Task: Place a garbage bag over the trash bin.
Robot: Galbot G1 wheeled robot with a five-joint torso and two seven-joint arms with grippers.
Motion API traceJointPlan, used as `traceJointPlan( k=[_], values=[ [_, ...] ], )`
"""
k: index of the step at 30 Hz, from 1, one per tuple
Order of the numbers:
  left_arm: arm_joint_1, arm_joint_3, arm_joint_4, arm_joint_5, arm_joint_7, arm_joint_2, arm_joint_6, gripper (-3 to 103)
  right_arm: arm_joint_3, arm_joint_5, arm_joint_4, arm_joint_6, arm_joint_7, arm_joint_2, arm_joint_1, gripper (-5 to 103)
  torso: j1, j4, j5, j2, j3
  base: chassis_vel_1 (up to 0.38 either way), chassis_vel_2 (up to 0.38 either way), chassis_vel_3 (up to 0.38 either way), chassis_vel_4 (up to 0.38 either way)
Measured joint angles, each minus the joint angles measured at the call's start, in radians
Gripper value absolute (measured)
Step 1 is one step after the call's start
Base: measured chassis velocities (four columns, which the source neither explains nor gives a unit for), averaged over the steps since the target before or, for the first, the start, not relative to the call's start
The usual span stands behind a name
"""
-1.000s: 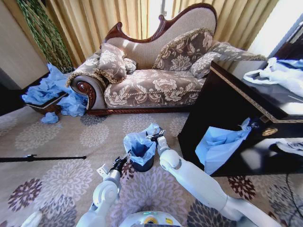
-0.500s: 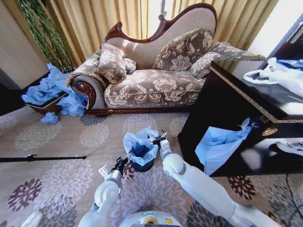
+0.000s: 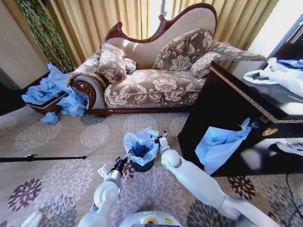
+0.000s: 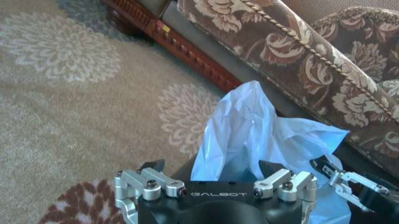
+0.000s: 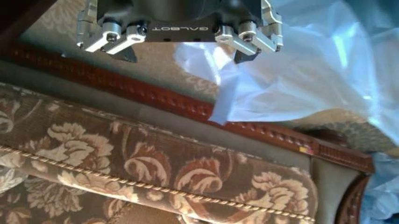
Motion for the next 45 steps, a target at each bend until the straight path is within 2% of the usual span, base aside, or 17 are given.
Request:
traceJointPlan(
  k=[10, 11, 13, 17, 18, 22, 25, 26, 31, 34, 37, 39, 40, 41, 42, 44, 45],
  values=[
    [-0.008, 0.0, 0.005, -0.006, 0.0, 0.004, 0.0, 100, 0.006, -0.023, -0.094, 0.016, -0.003, 0.034, 0.035, 100, 0.0, 0.0001, 0.0, 0.0, 0.0, 0.0, 0.0, 0.0, 0.0],
    [-0.008, -0.001, 0.007, -0.006, 0.001, 0.005, 0.0, 100, 0.006, -0.028, -0.108, 0.02, -0.008, 0.037, 0.044, 103, 0.0, 0.0001, 0.0, 0.0, 0.0, 0.0, 0.0, 0.0, 0.0],
    [-0.008, -0.002, 0.009, -0.008, 0.002, 0.006, 0.0, 100, 0.006, -0.029, -0.123, 0.025, -0.01, 0.044, 0.058, 100, 0.0, 0.0, 0.0, 0.0, 0.0, 0.0, 0.0, 0.0, 0.0],
    [-0.007, -0.007, 0.014, -0.016, 0.004, 0.007, 0.0, 100, 0.005, -0.028, -0.149, 0.032, -0.011, 0.063, 0.074, 89, 0.0, 0.0001, 0.0, 0.0, 0.0, 0.0, 0.0, 0.0, 0.0],
    [-0.007, -0.007, 0.014, -0.016, 0.004, 0.007, 0.0, 100, 0.005, -0.028, -0.149, 0.032, -0.011, 0.063, 0.074, 89, 0.0, 0.0001, 0.0, 0.0, 0.0, 0.0, 0.0, 0.0, 0.0],
    [0.006, -0.008, 0.025, -0.019, 0.015, 0.004, 0.003, 100, 0.004, -0.03, -0.173, 0.039, -0.013, 0.084, 0.087, 73, 0.0, 0.0001, 0.0, 0.0, 0.0, 0.0, 0.0, 0.0, 0.0],
    [0.012, -0.003, 0.031, -0.027, 0.023, 0.001, 0.007, 100, 0.002, -0.03, -0.181, 0.04, -0.016, 0.085, 0.092, 70, 0.0, 0.0002, 0.0001, 0.0, 0.0, 0.0, 0.0, 0.0, 0.0],
    [0.01, 0.0, 0.035, -0.034, 0.024, 0.001, 0.01, 100, 0.002, -0.031, -0.186, 0.042, -0.018, 0.085, 0.094, 65, 0.0, 0.0001, 0.0001, 0.0, 0.0, 0.0, 0.0, 0.0, 0.0],
    [-0.029, 0.018, 0.059, -0.047, -0.062, 0.007, 0.015, 100, 0.013, -0.035, -0.205, 0.05, -0.025, 0.089, 0.094, 49, 0.0, -0.0001, 0.0, 0.0, 0.0, 0.0, 0.0, 0.0, 0.0],
    [-0.044, 0.018, 0.077, -0.053, -0.064, 0.017, 0.017, 100, 0.019, -0.038, -0.21, 0.052, -0.03, 0.093, 0.091, 45, 0.0, -0.0001, 0.0001, 0.0, 0.0, 0.0, 0.0, 0.0, 0.0],
    [-0.063, 0.02, 0.107, -0.067, -0.046, 0.033, 0.017, 100, 0.026, -0.048, -0.219, 0.054, -0.038, 0.1, 0.086, 33, 0.0, 0.0, 0.0001, 0.0, 0.0, 0.0, 0.0, 0.0, 0.0],
    [-0.068, 0.02, 0.115, -0.071, -0.044, 0.036, 0.018, 101, 0.028, -0.051, -0.222, 0.054, -0.039, 0.101, 0.084, 33, 0.0, 0.0, 0.0001, 0.0, 0.0, 0.0, 0.0, 0.0, 0.0],
    [-0.075, 0.02, 0.126, -0.075, -0.041, 0.038, 0.018, 101, 0.03, -0.054, -0.224, 0.055, -0.041, 0.103, 0.083, 30, 0.0, 0.0, 0.0001, 0.0, 0.0, 0.0, 0.0, 0.0, 0.0],
    [-0.084, 0.021, 0.14, -0.079, -0.036, 0.039, 0.018, 97, 0.032, -0.056, -0.225, 0.057, -0.042, 0.104, 0.08, 25, 0.0, 0.0, 0.0, 0.0, 0.0, 0.0, 0.0, 0.0, 0.0],
    [-0.084, 0.021, 0.14, -0.079, -0.036, 0.039, 0.018, 97, 0.032, -0.056, -0.225, 0.057, -0.042, 0.104, 0.08, 25, 0.0, 0.0, 0.0, 0.0, 0.0, 0.0, 0.0, 0.0, 0.0],
    [-0.097, 0.026, 0.163, -0.081, -0.03, 0.04, 0.018, 89, 0.034, -0.057, -0.225, 0.058, -0.044, 0.101, 0.078, 18, 0.0, 0.0001, 0.0001, 0.0, 0.0, 0.0, 0.0, 0.0, 0.0],
    [-0.101, 0.029, 0.172, -0.081, -0.028, 0.038, 0.018, 89, 0.035, -0.057, -0.225, 0.058, -0.045, 0.099, 0.077, 14, 0.0, 0.0, 0.0, 0.0, 0.0, 0.0, 0.0, 0.0, 0.0]
  ],
)
